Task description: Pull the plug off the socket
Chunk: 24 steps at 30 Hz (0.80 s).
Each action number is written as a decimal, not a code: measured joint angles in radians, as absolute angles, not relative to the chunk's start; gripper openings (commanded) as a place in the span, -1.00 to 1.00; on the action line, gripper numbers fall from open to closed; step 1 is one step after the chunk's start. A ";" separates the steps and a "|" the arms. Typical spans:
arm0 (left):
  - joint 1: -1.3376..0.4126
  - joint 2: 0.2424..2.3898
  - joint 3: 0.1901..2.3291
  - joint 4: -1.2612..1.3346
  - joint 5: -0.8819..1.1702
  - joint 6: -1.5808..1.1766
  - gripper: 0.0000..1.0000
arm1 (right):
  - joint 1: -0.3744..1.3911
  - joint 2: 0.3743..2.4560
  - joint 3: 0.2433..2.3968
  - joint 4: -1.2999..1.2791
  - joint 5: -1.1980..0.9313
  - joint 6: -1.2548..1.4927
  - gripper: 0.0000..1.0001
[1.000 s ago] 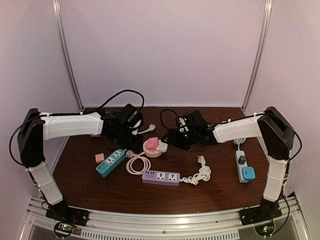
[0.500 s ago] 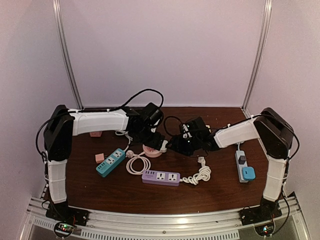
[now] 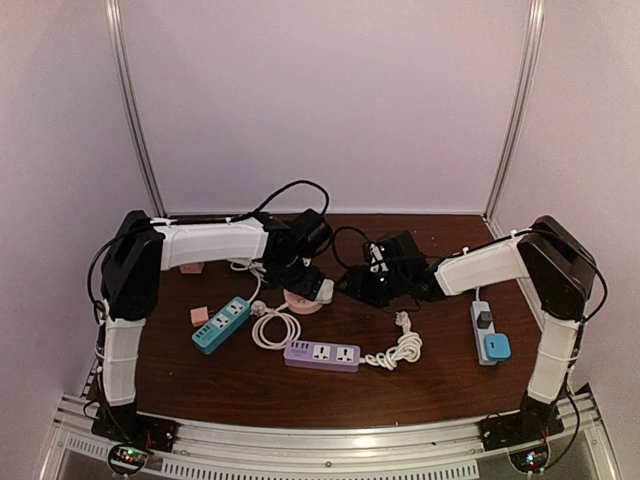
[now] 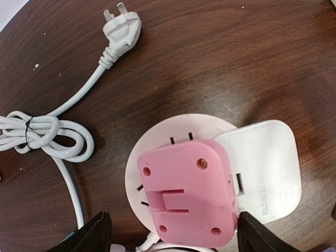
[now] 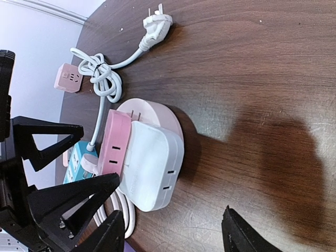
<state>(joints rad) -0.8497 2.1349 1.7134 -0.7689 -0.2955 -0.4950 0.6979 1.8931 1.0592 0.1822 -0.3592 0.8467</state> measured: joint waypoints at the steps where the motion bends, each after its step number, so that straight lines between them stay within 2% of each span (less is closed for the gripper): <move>1: -0.849 2.135 1.714 -0.773 -0.303 -0.494 0.61 | 0.698 1.893 1.059 0.184 -0.359 0.847 0.28; 17: -0.815 2.121 1.724 -0.787 -0.349 -0.476 0.10 | 0.698 1.905 1.077 0.199 -0.372 0.846 0.28; 24: -0.795 2.088 1.724 -0.788 -0.358 -0.472 -0.05 | 0.698 1.953 1.150 0.198 -0.392 0.839 0.29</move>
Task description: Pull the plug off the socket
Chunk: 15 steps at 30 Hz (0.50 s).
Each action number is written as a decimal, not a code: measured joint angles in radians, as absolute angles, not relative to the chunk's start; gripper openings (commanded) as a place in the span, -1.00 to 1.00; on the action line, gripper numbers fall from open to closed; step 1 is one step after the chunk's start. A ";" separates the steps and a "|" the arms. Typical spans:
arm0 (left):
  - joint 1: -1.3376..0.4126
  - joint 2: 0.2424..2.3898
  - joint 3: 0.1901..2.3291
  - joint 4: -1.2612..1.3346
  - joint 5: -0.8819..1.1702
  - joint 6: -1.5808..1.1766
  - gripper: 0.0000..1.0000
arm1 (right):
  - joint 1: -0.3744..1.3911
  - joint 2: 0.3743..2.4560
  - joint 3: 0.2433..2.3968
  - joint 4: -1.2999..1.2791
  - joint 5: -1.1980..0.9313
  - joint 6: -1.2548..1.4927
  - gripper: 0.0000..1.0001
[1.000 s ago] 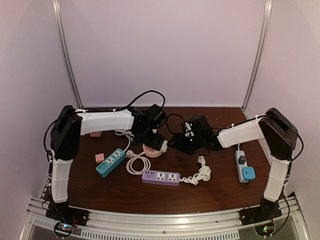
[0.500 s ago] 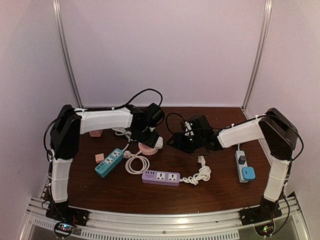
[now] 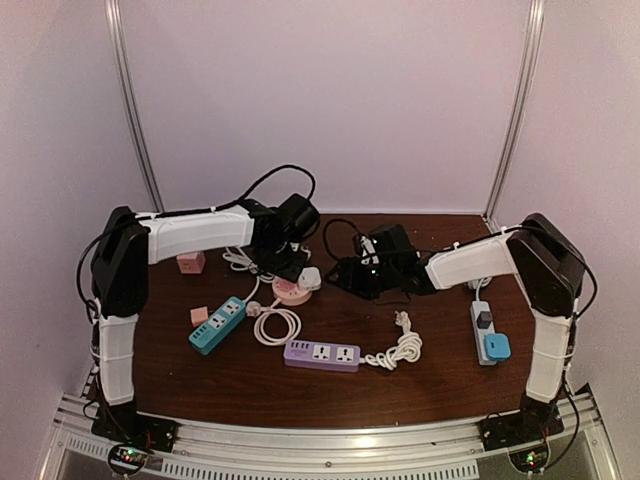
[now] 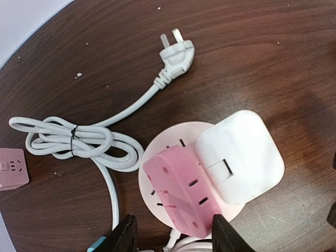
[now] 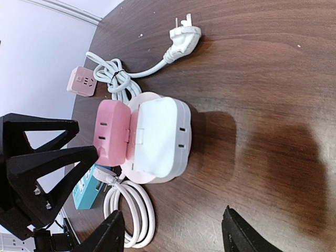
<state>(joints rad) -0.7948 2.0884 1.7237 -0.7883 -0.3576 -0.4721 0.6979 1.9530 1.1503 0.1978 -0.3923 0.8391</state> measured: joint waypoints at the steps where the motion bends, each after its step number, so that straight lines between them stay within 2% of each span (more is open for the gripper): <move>1: -0.791 2.084 1.723 -0.788 -0.359 -0.472 -0.07 | 0.698 1.967 1.169 0.198 -0.396 0.837 0.29; 10: -0.771 2.053 1.689 -0.788 -0.360 -0.471 -0.12 | 0.696 2.119 1.352 0.175 -0.438 0.802 0.29; 15: -0.768 2.043 1.663 -0.787 -0.352 -0.471 -0.13 | 0.682 2.166 1.380 0.173 -0.465 0.798 0.27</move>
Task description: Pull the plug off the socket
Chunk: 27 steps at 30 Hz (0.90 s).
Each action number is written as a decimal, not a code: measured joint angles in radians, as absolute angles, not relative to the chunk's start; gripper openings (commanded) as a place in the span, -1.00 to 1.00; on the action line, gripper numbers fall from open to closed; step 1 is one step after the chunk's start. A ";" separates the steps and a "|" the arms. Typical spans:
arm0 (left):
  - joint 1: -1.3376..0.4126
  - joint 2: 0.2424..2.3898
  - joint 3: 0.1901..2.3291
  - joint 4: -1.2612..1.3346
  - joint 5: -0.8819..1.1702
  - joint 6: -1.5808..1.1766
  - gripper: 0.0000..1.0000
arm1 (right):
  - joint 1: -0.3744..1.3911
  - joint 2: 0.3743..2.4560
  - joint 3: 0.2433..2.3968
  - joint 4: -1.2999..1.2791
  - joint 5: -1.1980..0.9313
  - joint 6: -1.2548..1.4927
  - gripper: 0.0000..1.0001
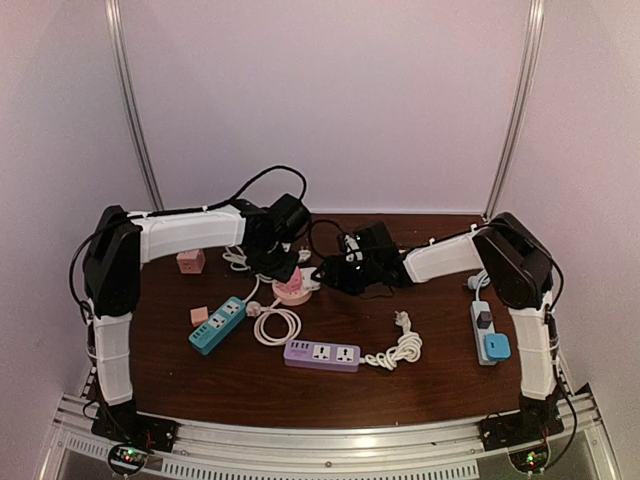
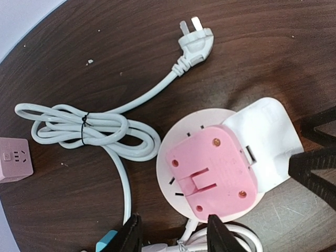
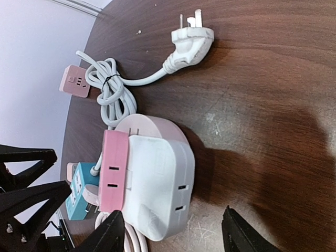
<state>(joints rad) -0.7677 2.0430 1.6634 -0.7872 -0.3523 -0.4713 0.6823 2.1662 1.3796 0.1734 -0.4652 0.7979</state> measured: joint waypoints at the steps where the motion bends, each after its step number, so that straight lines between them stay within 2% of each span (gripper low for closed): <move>1: -0.767 2.041 1.660 -0.787 -0.350 -0.471 -0.13 | 0.678 2.174 1.383 0.174 -0.472 0.798 0.25; 4: -0.760 2.036 1.654 -0.785 -0.332 -0.472 -0.13 | 0.672 2.200 1.397 0.177 -0.494 0.805 0.21; 13: -0.727 2.018 1.623 -0.743 -0.231 -0.488 -0.11 | 0.670 2.232 1.404 0.245 -0.566 0.861 -0.12; 17: -0.719 2.018 1.620 -0.726 -0.197 -0.498 -0.09 | 0.670 2.254 1.404 0.303 -0.605 0.900 -0.42; 21: -0.715 2.018 1.617 -0.713 -0.170 -0.506 0.07 | 0.669 2.263 1.405 0.374 -0.635 0.947 -0.78; 27: -0.713 2.018 1.617 -0.704 -0.140 -0.508 0.50 | 0.668 2.243 1.389 0.396 -0.632 0.965 -1.00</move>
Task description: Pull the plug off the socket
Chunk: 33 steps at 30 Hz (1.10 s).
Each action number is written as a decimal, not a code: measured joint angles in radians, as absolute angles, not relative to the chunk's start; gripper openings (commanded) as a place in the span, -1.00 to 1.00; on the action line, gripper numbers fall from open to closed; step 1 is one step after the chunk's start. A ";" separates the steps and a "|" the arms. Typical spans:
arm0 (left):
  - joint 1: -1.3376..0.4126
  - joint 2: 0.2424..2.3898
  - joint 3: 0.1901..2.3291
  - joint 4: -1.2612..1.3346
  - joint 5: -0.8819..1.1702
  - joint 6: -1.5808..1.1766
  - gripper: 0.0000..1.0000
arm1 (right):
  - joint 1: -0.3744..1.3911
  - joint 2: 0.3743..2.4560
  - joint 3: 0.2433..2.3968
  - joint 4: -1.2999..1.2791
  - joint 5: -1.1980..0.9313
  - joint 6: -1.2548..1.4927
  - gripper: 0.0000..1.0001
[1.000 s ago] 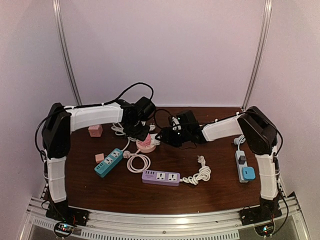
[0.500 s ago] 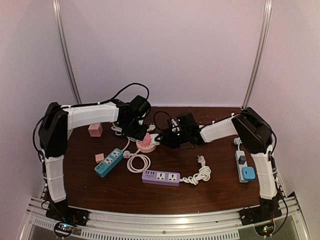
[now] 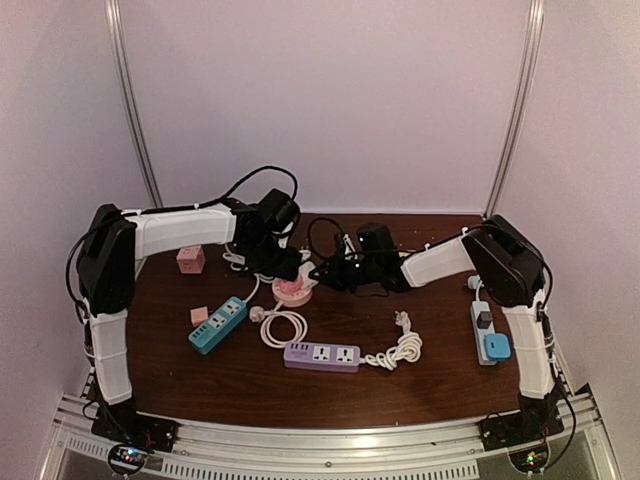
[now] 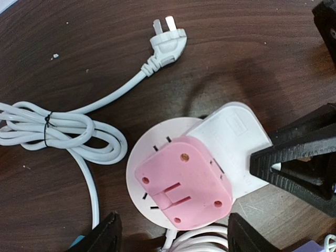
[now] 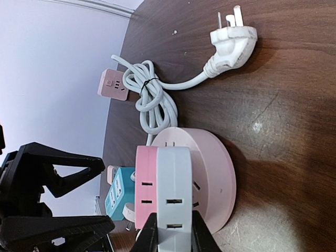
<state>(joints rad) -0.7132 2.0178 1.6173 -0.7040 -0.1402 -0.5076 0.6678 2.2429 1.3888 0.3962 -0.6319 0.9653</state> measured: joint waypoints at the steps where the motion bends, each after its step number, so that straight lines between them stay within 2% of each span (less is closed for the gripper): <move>1: -0.713 2.018 1.617 -0.704 -0.136 -0.508 0.56 | 0.669 2.236 1.380 0.396 -0.628 0.968 -1.00; 5: -0.713 2.018 1.618 -0.704 -0.130 -0.511 0.68 | 0.677 2.212 1.347 0.395 -0.617 0.975 -1.00; 14: -0.722 2.049 1.641 -0.691 -0.130 -0.533 0.66 | 0.722 2.147 1.268 0.393 -0.544 1.003 -1.00; 33: -0.749 2.032 1.589 -0.654 -0.181 -0.579 0.31 | 0.756 2.080 1.205 0.379 -0.394 1.027 -1.00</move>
<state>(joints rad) -0.7490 2.0323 1.5894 -0.6544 -0.1810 -0.5789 0.7555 2.0804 1.2049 0.3786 -0.3943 1.0267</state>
